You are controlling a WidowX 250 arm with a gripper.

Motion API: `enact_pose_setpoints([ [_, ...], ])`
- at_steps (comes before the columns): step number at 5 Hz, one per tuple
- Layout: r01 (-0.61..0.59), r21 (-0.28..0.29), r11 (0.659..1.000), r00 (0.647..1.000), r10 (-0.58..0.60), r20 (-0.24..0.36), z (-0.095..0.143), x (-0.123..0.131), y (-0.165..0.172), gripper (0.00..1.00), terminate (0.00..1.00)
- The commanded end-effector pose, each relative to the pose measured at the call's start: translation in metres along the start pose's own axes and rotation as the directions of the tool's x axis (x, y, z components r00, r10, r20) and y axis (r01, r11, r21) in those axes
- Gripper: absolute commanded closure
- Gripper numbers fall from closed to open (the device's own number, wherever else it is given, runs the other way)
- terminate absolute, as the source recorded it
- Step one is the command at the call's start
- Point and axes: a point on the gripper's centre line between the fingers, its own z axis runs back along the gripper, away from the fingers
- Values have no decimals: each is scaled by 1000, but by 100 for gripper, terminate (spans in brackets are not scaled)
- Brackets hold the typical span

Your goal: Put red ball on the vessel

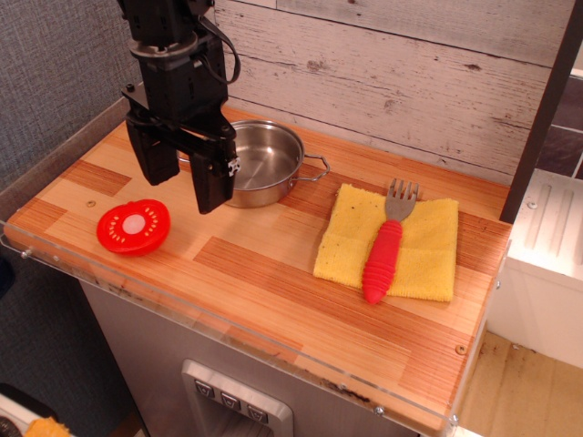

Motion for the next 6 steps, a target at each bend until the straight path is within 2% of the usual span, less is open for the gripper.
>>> enact_pose_setpoints([
  [1,0,0,1000,1000,0,0,0,0,0,0,0],
  [2,28,-8,1000,998,-27,57,-1,-11,10,0,0],
  [3,89,41,995,993,-91,69,-5,-28,30,0,0],
  [4,119,100,988,992,-123,28,-18,-46,57,0,0],
  [5,117,101,988,992,-121,34,-30,-52,74,0,0],
  [6,147,74,986,986,-152,71,-34,-48,75,0,0],
])
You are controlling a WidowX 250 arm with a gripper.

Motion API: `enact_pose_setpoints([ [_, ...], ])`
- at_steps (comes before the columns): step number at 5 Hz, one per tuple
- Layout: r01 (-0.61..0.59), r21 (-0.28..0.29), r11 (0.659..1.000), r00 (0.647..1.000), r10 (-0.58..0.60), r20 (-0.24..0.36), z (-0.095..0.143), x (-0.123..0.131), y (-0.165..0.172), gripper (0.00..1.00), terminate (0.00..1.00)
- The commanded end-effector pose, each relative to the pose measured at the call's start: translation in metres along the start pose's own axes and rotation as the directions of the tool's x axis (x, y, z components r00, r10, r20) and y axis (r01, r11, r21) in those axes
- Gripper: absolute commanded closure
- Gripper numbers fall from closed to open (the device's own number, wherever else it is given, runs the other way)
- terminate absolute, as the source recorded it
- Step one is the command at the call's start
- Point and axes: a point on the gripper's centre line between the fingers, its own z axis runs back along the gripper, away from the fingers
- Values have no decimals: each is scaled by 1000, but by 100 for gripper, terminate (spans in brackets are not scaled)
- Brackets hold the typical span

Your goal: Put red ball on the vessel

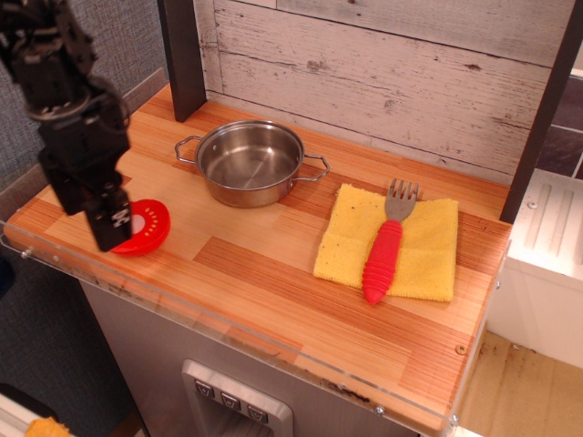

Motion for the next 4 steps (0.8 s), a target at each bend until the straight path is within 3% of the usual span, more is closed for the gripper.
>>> enact_pose_setpoints([
  [1,62,-40,997,996,-59,74,-5,13,-3,0,0],
  [3,57,-92,994,991,-45,125,-9,40,7,0,0],
  [4,47,-95,994,993,-36,115,-19,50,13,0,0],
])
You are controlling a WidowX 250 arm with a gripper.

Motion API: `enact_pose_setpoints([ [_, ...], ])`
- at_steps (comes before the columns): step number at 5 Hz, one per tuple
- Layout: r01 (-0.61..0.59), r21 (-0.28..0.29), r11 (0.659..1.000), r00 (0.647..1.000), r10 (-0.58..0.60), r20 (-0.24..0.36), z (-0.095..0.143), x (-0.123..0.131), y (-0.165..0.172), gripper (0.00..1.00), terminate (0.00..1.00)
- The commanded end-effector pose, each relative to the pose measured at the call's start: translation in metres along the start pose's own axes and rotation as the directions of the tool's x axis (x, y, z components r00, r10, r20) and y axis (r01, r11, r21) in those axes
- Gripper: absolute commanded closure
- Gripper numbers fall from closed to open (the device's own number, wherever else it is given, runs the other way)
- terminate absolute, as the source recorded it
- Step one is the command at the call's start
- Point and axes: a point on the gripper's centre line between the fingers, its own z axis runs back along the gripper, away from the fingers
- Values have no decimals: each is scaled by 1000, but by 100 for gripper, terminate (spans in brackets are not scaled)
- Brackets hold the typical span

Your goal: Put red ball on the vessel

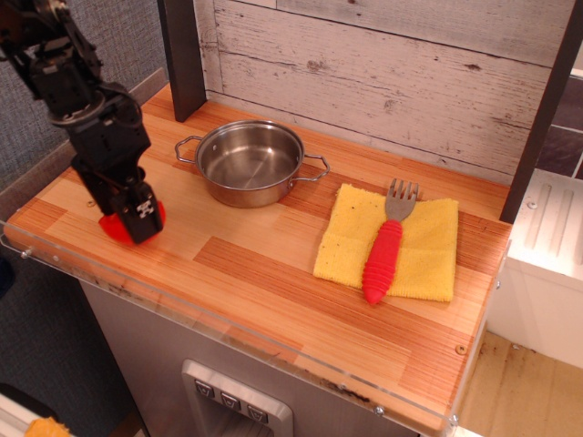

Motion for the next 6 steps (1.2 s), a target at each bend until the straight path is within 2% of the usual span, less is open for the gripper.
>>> enact_pose_setpoints([
  [1,4,26,1000,1000,-4,-20,-13,16,13,0,0],
  [2,2,15,1000,999,-1,-39,-22,15,14,0,0],
  [3,10,10,1000,999,-9,-33,-15,15,13,100,0],
  [6,4,-23,1000,1000,-4,30,37,25,-3,100,0],
])
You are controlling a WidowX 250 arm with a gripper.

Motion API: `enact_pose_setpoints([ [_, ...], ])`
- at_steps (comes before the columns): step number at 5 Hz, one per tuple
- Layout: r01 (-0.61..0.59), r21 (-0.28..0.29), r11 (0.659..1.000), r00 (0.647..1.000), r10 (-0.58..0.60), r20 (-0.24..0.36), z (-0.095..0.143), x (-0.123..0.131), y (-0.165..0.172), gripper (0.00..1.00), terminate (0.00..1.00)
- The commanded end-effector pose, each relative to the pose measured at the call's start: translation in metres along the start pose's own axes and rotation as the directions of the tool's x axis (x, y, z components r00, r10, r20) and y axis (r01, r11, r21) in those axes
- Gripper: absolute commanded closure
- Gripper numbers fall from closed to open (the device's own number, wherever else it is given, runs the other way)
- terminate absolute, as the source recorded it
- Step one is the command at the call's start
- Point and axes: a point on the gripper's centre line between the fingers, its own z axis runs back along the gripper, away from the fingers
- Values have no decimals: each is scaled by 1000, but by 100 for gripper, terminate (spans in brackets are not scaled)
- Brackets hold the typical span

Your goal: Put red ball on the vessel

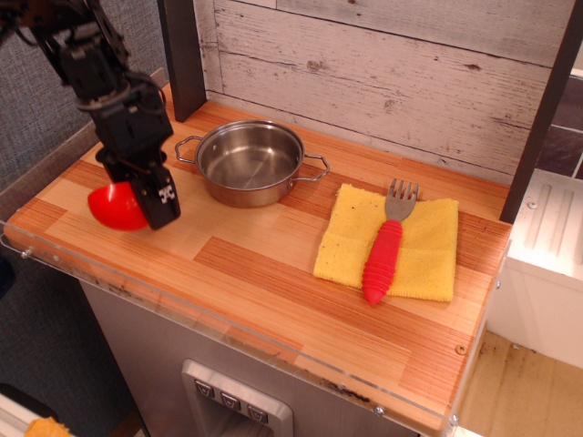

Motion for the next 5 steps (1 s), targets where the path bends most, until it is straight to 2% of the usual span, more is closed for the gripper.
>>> enact_pose_setpoints([
  [1,-14,19,1000,994,12,106,53,41,-7,100,0],
  [2,-1,25,1000,992,-2,130,54,74,-13,100,0],
  [3,-12,66,998,992,3,126,42,97,-15,100,0],
  [4,-19,105,994,994,8,110,30,113,-7,100,0],
  [5,-32,138,990,994,17,109,19,118,5,100,0],
])
